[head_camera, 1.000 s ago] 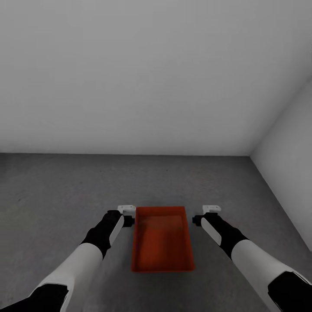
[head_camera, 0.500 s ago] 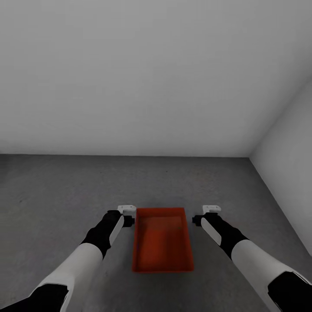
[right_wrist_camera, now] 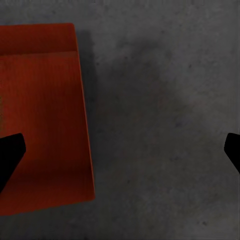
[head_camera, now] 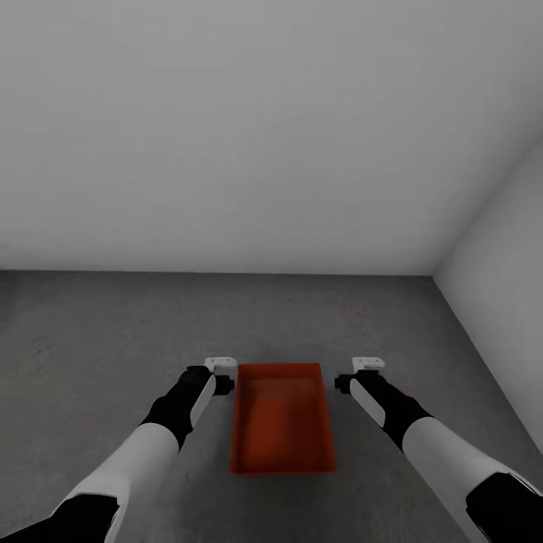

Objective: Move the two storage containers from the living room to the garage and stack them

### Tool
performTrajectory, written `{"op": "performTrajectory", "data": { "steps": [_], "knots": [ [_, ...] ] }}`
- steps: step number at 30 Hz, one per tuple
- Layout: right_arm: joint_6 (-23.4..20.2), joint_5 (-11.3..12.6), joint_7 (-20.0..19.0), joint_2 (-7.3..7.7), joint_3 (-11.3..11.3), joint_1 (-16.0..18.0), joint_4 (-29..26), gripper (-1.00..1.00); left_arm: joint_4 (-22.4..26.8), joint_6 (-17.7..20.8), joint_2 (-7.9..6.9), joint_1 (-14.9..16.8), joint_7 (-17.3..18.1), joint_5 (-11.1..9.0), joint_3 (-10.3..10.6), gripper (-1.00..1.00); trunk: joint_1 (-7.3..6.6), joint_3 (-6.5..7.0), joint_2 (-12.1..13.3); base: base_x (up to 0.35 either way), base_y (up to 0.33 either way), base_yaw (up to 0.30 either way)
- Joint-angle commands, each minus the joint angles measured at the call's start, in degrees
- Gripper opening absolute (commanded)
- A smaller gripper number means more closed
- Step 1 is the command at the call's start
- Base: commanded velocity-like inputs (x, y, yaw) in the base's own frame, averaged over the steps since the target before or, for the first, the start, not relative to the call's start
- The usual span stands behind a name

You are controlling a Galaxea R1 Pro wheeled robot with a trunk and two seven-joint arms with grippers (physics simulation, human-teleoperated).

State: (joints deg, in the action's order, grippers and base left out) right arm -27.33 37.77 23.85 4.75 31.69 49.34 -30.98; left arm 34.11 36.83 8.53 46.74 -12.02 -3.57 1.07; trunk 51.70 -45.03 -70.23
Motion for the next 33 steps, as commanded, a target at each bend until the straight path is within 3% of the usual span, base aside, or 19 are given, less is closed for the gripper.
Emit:
{"op": "performTrajectory", "data": {
  "steps": [1, 4, 13, 33],
  "knots": [
    [-0.2, 0.6, 0.5, 0.09, 0.5, 0.1, -0.1, 1.00, 0.1, 0.3, 0.00, 0.0, -0.4, -0.4, 0.1, 1.00, -0.22, 0.14, 0.4, 0.000, 0.000, 0.000],
    [-0.2, 0.6, 0.5, 0.08, 0.5, 0.1, -0.1, 1.00, 0.1, 0.3, 0.00, 0.0, -0.4, -0.4, 0.1, 1.00, -0.88, 0.68, 1.6, 0.000, 0.000, 0.000],
    [-0.2, 0.6, 0.6, 0.08, 0.5, 0.1, -0.1, 1.00, 0.4, 0.2, 0.00, 0.0, -0.2, -0.5, 0.2, 1.00, -0.88, 0.83, 1.6, 0.000, 0.000, 0.000],
    [-0.2, 0.6, 0.6, 0.08, 0.5, 0.1, -0.1, 1.00, 0.5, 0.1, -0.02, 0.0, -0.2, -0.5, 0.1, 1.00, -0.88, 2.53, 1.6, 0.000, 0.000, 0.000]
  ]
}}
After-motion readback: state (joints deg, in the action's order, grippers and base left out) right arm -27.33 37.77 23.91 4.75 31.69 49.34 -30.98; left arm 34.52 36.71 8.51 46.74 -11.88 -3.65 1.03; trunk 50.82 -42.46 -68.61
